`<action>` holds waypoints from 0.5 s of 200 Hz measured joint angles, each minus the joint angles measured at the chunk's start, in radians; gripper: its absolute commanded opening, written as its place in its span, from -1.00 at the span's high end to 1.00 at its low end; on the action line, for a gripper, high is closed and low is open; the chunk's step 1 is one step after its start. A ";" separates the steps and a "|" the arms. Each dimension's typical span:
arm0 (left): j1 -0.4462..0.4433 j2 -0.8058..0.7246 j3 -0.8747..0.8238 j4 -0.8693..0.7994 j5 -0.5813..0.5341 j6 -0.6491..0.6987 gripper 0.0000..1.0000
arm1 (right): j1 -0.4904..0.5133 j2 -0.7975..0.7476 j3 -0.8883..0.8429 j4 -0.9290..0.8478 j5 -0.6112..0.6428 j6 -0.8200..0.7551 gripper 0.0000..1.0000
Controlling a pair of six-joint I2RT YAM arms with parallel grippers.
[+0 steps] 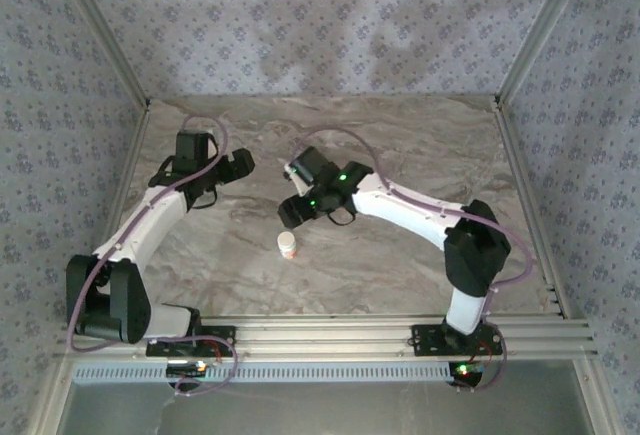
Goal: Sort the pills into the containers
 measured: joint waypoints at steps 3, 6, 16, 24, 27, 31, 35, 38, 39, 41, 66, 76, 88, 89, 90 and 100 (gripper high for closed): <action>0.002 0.000 -0.002 0.000 0.002 -0.004 -0.96 | 0.008 0.006 0.004 -0.002 0.003 -0.001 -0.54; 0.006 0.000 -0.005 0.002 0.006 -0.006 -0.96 | 0.014 0.011 0.007 -0.004 0.004 -0.004 -0.54; 0.018 0.000 -0.013 0.004 0.013 -0.015 -0.96 | 0.044 0.034 0.024 -0.022 0.017 -0.011 -0.54; 0.026 0.000 -0.017 0.005 0.021 -0.020 -0.96 | 0.063 0.054 0.038 -0.037 0.027 -0.019 -0.55; 0.030 0.000 -0.019 0.006 0.024 -0.023 -0.96 | 0.070 0.061 0.042 -0.041 0.029 -0.021 -0.55; 0.033 0.000 -0.020 0.007 0.029 -0.024 -0.96 | 0.076 0.070 0.049 -0.046 0.034 -0.024 -0.55; 0.037 0.000 -0.021 0.008 0.030 -0.026 -0.96 | 0.083 0.080 0.056 -0.050 0.036 -0.026 -0.55; 0.040 0.000 -0.023 0.009 0.032 -0.028 -0.96 | 0.089 0.089 0.062 -0.053 0.041 -0.028 -0.55; 0.041 0.000 -0.023 0.010 0.033 -0.029 -0.96 | 0.090 0.092 0.064 -0.054 0.042 -0.029 -0.55; 0.043 0.000 -0.024 0.010 0.033 -0.030 -0.96 | 0.094 0.098 0.068 -0.056 0.045 -0.029 -0.55; 0.060 0.000 -0.032 0.017 0.043 -0.040 -0.96 | 0.118 0.158 0.098 -0.080 0.067 -0.037 -0.50; 0.064 0.000 -0.034 0.020 0.048 -0.041 -0.96 | 0.123 0.175 0.102 -0.087 0.072 -0.040 -0.48; 0.068 0.000 -0.040 0.028 0.053 -0.041 -0.96 | 0.126 0.190 0.103 -0.094 0.075 -0.045 -0.44; 0.068 0.000 -0.040 0.029 0.053 -0.041 -0.96 | 0.126 0.192 0.103 -0.095 0.075 -0.044 -0.43; 0.069 0.000 -0.040 0.029 0.053 -0.041 -0.96 | 0.126 0.193 0.103 -0.095 0.075 -0.044 -0.43; 0.070 0.000 -0.043 0.031 0.056 -0.042 -0.96 | 0.126 0.203 0.103 -0.097 0.077 -0.046 -0.39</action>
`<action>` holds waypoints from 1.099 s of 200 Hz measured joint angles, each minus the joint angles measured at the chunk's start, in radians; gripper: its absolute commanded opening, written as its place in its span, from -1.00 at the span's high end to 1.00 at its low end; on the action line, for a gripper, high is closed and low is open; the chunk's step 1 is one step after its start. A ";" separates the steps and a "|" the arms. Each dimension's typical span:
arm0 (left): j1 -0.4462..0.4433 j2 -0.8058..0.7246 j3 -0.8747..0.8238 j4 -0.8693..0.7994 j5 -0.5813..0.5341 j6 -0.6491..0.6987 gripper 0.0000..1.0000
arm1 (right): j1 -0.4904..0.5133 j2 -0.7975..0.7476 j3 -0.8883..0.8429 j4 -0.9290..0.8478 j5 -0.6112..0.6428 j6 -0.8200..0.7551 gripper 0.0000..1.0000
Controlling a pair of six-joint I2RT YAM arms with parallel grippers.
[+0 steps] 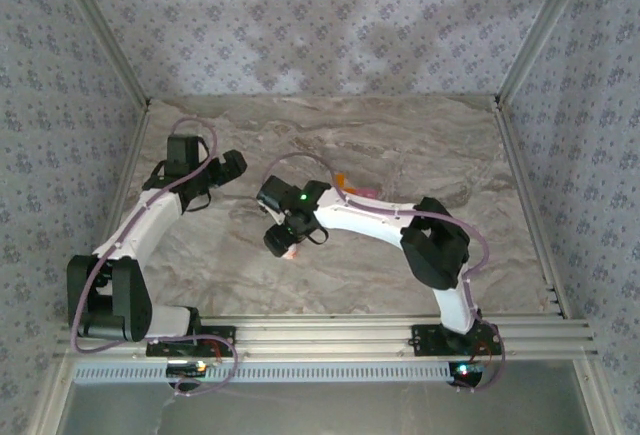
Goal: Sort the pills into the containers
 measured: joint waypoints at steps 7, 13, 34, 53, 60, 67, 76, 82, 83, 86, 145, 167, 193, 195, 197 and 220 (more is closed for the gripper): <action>0.001 0.000 -0.001 0.000 0.002 0.000 -0.96 | 0.000 0.008 0.000 0.000 0.001 -0.002 -0.35; 0.002 0.000 -0.001 0.001 0.003 0.000 -0.96 | 0.000 0.012 0.000 0.000 0.001 -0.003 -0.33; 0.006 0.000 -0.002 0.002 0.004 0.000 -0.96 | 0.000 0.023 0.000 0.000 0.000 -0.005 -0.07; 0.008 -0.002 -0.002 0.003 0.009 0.000 -0.96 | 0.000 0.027 0.000 0.000 -0.005 -0.008 0.14; 0.009 -0.004 -0.003 0.003 0.014 0.000 -0.96 | 0.000 0.027 0.002 0.000 -0.005 -0.009 0.20; 0.010 -0.007 -0.004 0.003 0.019 0.000 -0.96 | 0.000 0.027 0.005 0.000 -0.007 -0.011 0.28; 0.010 -0.011 -0.008 0.007 0.026 0.000 -0.96 | -0.001 0.027 0.006 0.000 -0.010 -0.010 0.33; 0.010 -0.013 -0.009 0.008 0.029 0.001 -0.96 | -0.003 0.027 0.006 0.000 -0.013 -0.011 0.34; 0.010 -0.013 -0.010 0.009 0.029 0.001 -0.96 | -0.003 0.027 0.006 0.000 -0.014 -0.014 0.34; 0.010 -0.014 -0.010 0.010 0.032 0.001 -0.96 | -0.003 0.027 0.006 0.000 -0.015 -0.010 0.34; 0.011 -0.014 -0.010 0.012 0.095 0.003 -0.97 | -0.084 -0.037 0.006 -0.005 -0.050 -0.013 0.35; 0.008 -0.015 -0.011 0.027 0.107 0.010 -0.96 | -0.142 -0.102 0.007 -0.006 -0.063 -0.014 0.35; -0.020 -0.015 -0.011 0.028 0.098 0.034 -0.96 | -0.222 -0.166 0.014 -0.012 -0.079 -0.025 0.34; -0.024 -0.015 -0.010 0.028 0.095 0.037 -0.96 | -0.233 -0.172 0.016 -0.013 -0.081 -0.026 0.34; -0.029 -0.015 -0.010 0.027 0.095 0.041 -0.96 | -0.236 -0.174 0.016 -0.014 -0.081 -0.027 0.34; -0.101 0.008 0.029 0.018 0.066 0.102 -0.96 | -0.325 -0.208 0.036 -0.027 -0.113 -0.037 0.33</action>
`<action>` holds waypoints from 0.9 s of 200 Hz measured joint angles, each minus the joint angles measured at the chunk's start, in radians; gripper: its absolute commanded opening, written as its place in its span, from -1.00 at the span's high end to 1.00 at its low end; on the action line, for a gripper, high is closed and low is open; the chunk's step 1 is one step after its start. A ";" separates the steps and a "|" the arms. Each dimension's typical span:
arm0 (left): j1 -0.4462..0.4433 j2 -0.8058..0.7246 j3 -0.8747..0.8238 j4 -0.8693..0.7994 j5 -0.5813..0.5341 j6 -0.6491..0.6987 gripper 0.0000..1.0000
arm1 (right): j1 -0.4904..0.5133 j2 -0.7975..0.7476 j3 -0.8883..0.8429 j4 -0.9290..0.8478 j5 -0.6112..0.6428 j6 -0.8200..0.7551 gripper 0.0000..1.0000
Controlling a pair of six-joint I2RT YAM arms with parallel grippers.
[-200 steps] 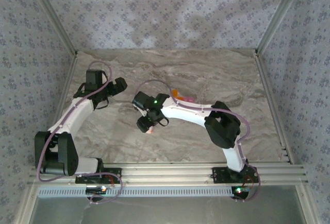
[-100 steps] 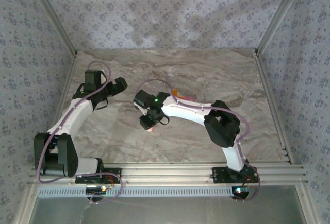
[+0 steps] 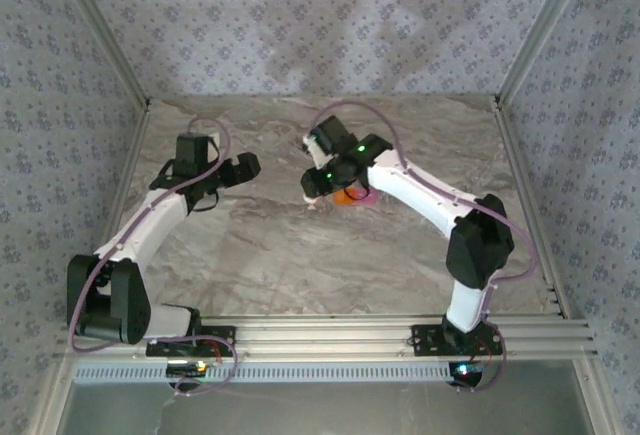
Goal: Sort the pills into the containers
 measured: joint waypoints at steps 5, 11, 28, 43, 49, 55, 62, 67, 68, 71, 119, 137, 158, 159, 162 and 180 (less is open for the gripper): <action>-0.018 0.006 0.011 0.002 -0.002 0.016 -0.96 | -0.016 -0.005 0.005 -0.003 -0.009 -0.002 0.33; -0.039 0.012 0.021 0.004 -0.008 0.037 -0.96 | -0.042 -0.009 0.014 -0.007 -0.023 -0.004 0.33; -0.097 0.031 0.048 0.014 -0.021 0.103 -0.96 | -0.103 -0.012 0.045 -0.021 -0.057 -0.009 0.33; -0.137 0.050 0.063 0.032 -0.023 0.157 -0.96 | -0.151 -0.011 0.076 -0.038 -0.091 -0.018 0.33; -0.150 0.060 0.065 0.046 -0.023 0.181 -0.96 | -0.169 -0.011 0.089 -0.045 -0.105 -0.021 0.33; -0.158 0.069 0.066 0.058 -0.023 0.199 -0.96 | -0.185 -0.011 0.103 -0.050 -0.119 -0.023 0.32; -0.169 0.080 0.067 0.071 -0.023 0.223 -0.96 | -0.211 -0.007 0.129 -0.064 -0.143 -0.026 0.32; -0.176 0.090 0.067 0.082 -0.022 0.240 -0.96 | -0.224 -0.004 0.144 -0.071 -0.156 -0.028 0.32; -0.176 0.090 0.067 0.082 -0.022 0.240 -0.96 | -0.224 -0.004 0.144 -0.071 -0.156 -0.028 0.32; -0.179 0.094 0.067 0.089 -0.022 0.248 -0.96 | -0.231 -0.002 0.154 -0.076 -0.164 -0.030 0.32; -0.241 0.158 0.053 0.258 0.029 0.402 -0.96 | -0.326 0.048 0.265 -0.168 -0.308 -0.075 0.31; -0.269 0.166 0.032 0.352 0.071 0.464 -0.96 | -0.347 0.063 0.285 -0.209 -0.345 -0.095 0.31; -0.304 0.187 0.009 0.458 0.123 0.533 -0.96 | -0.351 0.074 0.298 -0.249 -0.375 -0.119 0.32; -0.304 0.187 0.009 0.458 0.123 0.533 -0.96 | -0.351 0.074 0.299 -0.251 -0.378 -0.120 0.32; -0.309 0.190 0.005 0.473 0.132 0.544 -0.96 | -0.351 0.076 0.300 -0.256 -0.381 -0.122 0.32; -0.333 0.206 -0.012 0.530 0.176 0.592 -0.96 | -0.344 0.079 0.302 -0.277 -0.396 -0.132 0.32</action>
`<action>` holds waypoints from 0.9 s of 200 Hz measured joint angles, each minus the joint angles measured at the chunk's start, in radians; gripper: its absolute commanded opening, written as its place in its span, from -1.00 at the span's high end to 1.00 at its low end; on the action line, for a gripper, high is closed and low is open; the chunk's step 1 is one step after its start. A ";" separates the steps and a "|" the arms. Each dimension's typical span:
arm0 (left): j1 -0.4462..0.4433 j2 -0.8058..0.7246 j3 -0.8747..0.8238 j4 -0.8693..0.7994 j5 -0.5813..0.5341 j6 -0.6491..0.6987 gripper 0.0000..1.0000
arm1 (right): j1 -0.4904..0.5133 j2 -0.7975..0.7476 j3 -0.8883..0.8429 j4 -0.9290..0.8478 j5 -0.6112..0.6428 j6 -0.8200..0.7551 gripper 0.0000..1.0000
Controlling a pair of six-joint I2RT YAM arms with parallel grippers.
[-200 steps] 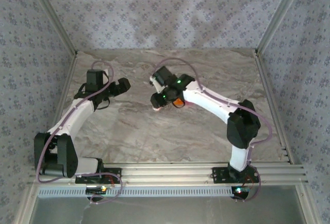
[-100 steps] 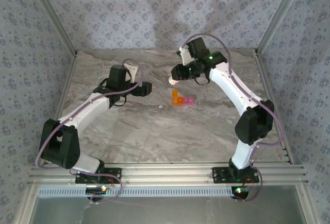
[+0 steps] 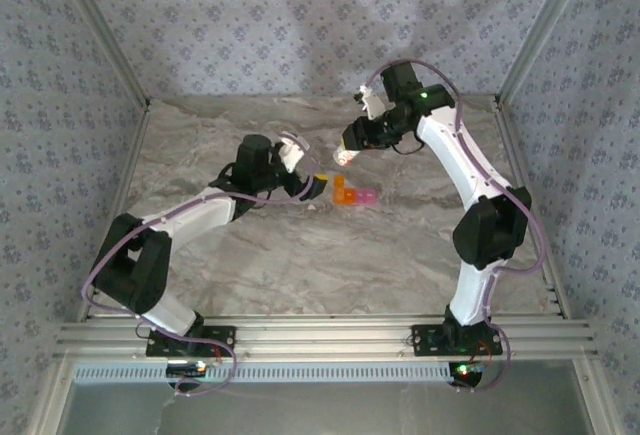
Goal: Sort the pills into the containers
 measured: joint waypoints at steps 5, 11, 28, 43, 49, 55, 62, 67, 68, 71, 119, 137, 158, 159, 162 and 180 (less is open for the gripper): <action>-0.006 0.004 -0.003 0.011 0.012 0.012 -0.96 | 0.002 0.000 0.000 -0.005 -0.004 -0.002 0.31; -0.013 0.008 -0.005 0.024 0.024 0.024 -0.96 | 0.005 0.001 0.000 -0.011 -0.010 -0.005 0.31; -0.027 0.017 -0.016 0.075 0.053 0.045 -0.94 | 0.011 0.001 0.000 -0.021 -0.026 -0.007 0.32; -0.033 0.018 -0.021 0.111 0.072 0.050 -0.91 | 0.014 0.001 0.000 -0.026 -0.042 -0.011 0.32; -0.035 0.019 -0.021 0.126 0.076 0.049 -0.89 | 0.016 0.001 0.000 -0.025 -0.051 -0.012 0.32; -0.037 0.019 -0.021 0.140 0.079 0.049 -0.88 | 0.017 0.001 -0.001 -0.024 -0.060 -0.012 0.32; -0.038 0.019 -0.021 0.159 0.085 0.048 -0.85 | 0.019 0.001 -0.003 -0.022 -0.072 -0.011 0.32; -0.038 0.019 -0.021 0.169 0.087 0.047 -0.83 | 0.021 0.001 -0.006 -0.018 -0.082 -0.009 0.32; -0.038 0.019 -0.021 0.171 0.088 0.046 -0.82 | 0.021 0.001 -0.006 -0.018 -0.082 -0.009 0.32; -0.038 0.019 -0.021 0.176 0.090 0.044 -0.81 | 0.023 0.001 -0.007 -0.016 -0.088 -0.008 0.32; -0.039 0.019 -0.021 0.198 0.101 0.031 -0.62 | 0.059 0.001 -0.013 0.017 -0.140 0.018 0.33; -0.039 0.019 -0.021 0.203 0.101 0.025 -0.54 | 0.072 0.001 -0.013 0.025 -0.151 0.026 0.33; -0.039 0.019 -0.021 0.203 0.105 0.018 -0.40 | 0.084 0.001 -0.014 0.033 -0.155 0.033 0.33; -0.039 0.019 -0.021 0.203 0.106 0.018 -0.39 | 0.084 0.001 -0.014 0.033 -0.155 0.033 0.33; -0.039 0.019 -0.021 0.203 0.107 0.015 -0.37 | 0.084 0.001 -0.014 0.035 -0.155 0.034 0.34; -0.040 0.019 -0.021 0.203 0.117 0.011 -0.26 | 0.089 0.001 -0.023 0.043 -0.159 0.037 0.33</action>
